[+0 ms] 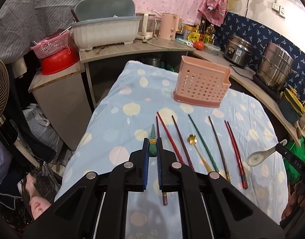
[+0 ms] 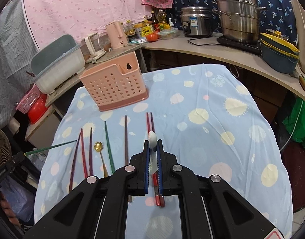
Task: Organize utensils
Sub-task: 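Lift the green chopstick with the left tool while the right tool carries the spoon into the pink basket, then open the left tool over the pink basket while the right tool releases the spoon, then move both open tools back down toward the remaining chopsticks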
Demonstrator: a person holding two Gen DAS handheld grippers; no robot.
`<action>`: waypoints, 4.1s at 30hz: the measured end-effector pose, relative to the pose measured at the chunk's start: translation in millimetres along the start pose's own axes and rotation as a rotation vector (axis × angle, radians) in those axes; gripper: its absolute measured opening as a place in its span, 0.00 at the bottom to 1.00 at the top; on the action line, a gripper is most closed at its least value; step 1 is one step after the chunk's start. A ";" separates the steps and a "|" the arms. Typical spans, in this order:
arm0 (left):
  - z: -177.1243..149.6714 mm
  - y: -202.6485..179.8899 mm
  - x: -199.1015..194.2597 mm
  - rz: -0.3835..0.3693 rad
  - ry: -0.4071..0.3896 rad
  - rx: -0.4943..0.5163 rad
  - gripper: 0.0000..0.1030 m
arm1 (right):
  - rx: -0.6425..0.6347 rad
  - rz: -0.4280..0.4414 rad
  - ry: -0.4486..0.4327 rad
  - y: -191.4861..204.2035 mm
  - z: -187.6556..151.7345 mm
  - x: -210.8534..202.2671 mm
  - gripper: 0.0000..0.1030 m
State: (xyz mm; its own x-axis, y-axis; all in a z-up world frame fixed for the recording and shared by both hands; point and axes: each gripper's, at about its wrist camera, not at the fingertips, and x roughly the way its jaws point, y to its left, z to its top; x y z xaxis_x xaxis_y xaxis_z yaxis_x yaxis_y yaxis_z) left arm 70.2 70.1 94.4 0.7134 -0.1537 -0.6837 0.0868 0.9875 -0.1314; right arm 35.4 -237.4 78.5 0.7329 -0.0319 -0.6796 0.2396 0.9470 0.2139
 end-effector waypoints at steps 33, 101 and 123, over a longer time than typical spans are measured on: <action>201.2 -87.0 -3.1 -0.098 -0.309 0.106 0.07 | -0.085 0.051 -0.136 45.7 150.0 45.6 0.07; -98.6 -29.3 63.1 0.002 0.144 0.091 0.49 | -0.006 -0.085 0.148 -33.1 -116.0 17.5 0.38; -110.4 -14.4 84.1 -0.007 0.160 0.086 0.07 | -0.018 -0.080 0.140 -25.6 -114.5 28.6 0.37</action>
State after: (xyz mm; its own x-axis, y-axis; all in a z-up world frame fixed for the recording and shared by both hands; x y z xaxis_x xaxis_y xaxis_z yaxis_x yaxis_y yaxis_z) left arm 52.2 39.2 -40.5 0.5931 -0.1576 -0.7895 0.1552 0.9846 -0.0799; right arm -22.7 -225.9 -26.8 0.6155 -0.0640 -0.7856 0.2814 0.9489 0.1431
